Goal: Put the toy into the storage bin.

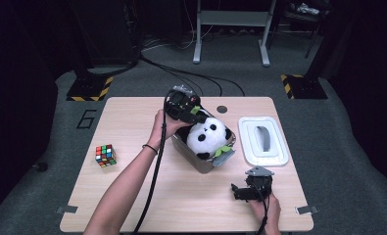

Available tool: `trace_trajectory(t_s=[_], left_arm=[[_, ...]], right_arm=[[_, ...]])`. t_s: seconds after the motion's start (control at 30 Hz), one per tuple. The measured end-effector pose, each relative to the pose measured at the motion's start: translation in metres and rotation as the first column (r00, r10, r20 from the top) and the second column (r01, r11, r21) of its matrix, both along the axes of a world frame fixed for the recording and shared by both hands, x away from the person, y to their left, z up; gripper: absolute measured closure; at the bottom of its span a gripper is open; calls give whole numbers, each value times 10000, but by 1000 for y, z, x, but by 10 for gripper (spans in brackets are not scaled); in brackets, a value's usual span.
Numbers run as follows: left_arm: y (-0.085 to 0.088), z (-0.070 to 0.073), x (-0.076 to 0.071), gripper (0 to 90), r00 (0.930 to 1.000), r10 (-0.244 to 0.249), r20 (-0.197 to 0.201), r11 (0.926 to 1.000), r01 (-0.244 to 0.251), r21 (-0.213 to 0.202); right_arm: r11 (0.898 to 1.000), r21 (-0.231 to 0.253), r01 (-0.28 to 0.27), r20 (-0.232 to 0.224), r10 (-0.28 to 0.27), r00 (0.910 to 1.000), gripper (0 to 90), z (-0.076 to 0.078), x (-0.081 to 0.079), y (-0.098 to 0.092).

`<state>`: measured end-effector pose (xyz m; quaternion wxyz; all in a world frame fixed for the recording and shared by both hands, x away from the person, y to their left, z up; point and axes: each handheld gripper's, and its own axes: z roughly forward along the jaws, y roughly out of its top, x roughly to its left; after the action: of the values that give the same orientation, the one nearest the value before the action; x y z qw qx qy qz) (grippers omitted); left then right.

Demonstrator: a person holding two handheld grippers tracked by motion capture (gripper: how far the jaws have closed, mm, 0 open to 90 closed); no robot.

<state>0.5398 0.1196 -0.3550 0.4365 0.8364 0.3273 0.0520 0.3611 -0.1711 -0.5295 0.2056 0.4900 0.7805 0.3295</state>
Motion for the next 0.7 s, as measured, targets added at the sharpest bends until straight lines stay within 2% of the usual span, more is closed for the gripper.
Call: trace_trajectory(t_s=[0.07,0.13,0.17,0.2,0.27,0.33,0.5,0.57,0.6,0.7], left_arm=[[-4,-11,2,214,9993,-69,-369,10000,70,48],[-5,-14,2,249,9988,-184,-445,9996,193,200],[-8,-19,2,256,9984,-287,-489,9982,312,503],[-8,-22,2,265,9980,-324,-536,9979,353,543],[-8,-23,3,274,9977,-345,-582,9981,374,483],[-6,-21,1,277,9986,-231,-481,9996,239,168],[-1,-18,-3,325,9994,-127,-328,9999,131,90],[0,-20,-3,396,9996,-52,-272,9998,57,171],[2,-22,-3,419,9996,-57,-273,10000,58,27],[5,-26,-3,505,9996,85,-259,10000,-84,14]], right_arm=[[10000,22,0,2,0,10000,0,0,0,0],[10000,-12,4,9,-4,10000,0,0,0,0],[10000,30,-10,-51,10,10000,0,0,0,0],[10000,7,-36,-18,36,10000,0,0,0,0],[10000,33,-20,-23,20,10000,0,0,0,0],[10000,54,-12,-29,12,10000,0,0,0,1],[10000,56,-3,-21,3,10000,0,0,0,1],[10000,46,-16,-10,16,10000,0,0,0,1],[10000,46,-19,-13,19,10000,0,0,0,1],[10000,46,-6,-4,6,10000,0,0,0,1]])
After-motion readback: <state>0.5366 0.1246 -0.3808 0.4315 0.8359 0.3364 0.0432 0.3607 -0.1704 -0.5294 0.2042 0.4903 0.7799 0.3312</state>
